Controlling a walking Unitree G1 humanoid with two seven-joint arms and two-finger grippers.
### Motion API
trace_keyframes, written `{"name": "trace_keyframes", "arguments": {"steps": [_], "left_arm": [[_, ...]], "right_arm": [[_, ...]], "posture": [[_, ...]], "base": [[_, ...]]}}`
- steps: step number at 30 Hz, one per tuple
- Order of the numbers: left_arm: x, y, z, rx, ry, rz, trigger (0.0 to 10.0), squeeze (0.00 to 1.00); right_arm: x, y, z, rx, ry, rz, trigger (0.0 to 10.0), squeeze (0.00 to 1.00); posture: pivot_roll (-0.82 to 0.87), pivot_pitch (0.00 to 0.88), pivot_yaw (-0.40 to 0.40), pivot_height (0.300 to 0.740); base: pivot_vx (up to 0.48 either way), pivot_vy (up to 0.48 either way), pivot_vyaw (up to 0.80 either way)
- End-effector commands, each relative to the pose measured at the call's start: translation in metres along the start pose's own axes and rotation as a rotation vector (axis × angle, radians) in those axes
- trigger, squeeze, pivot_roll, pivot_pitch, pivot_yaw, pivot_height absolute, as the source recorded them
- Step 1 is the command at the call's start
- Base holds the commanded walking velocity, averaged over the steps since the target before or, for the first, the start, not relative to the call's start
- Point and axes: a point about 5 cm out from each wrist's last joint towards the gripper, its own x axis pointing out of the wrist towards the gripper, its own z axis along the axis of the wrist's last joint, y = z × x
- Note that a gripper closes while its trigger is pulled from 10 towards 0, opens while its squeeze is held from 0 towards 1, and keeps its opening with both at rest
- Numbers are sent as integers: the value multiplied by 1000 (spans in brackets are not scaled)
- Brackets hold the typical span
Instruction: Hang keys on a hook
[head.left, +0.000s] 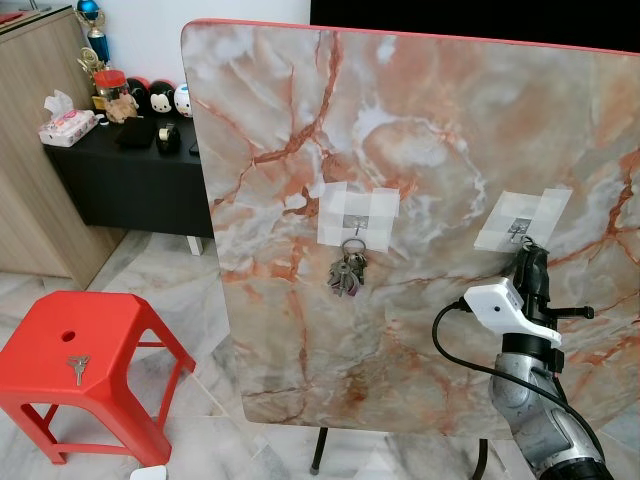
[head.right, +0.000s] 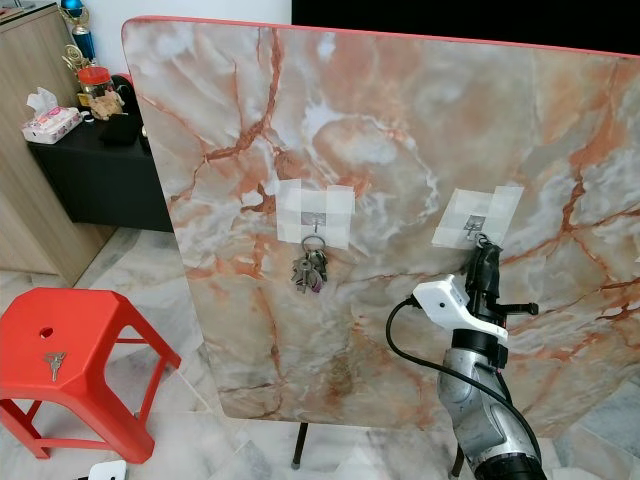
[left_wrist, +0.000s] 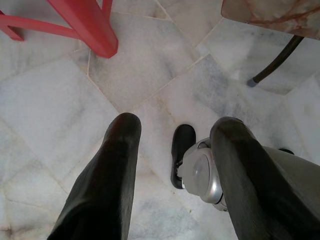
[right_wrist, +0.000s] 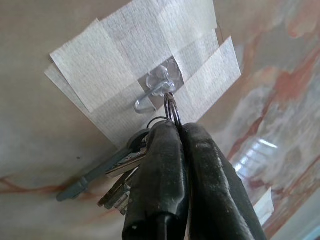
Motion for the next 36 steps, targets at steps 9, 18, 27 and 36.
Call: {"name": "trace_keyframes", "arguments": {"steps": [9,18,27,36], "left_arm": [[-1,-2,-4,3,20,0,10000,0],[0,-3,-3,6,14,-3,10000,0],[-1,-2,-4,5,18,0,10000,0],[-1,-2,-4,6,19,-2,10000,0]], "right_arm": [[4,1,2,9,0,22,10000,0],[-1,5,2,15,5,54,10000,0],[-2,7,1,16,13,69,10000,0],[-3,8,-1,6,31,77,10000,0]], "posture": [[187,0,-83,740],[185,0,-82,740],[186,0,-82,740],[186,0,-82,740]], "base": [[0,0,0],[0,0,0],[0,0,0],[0,0,0]]}}
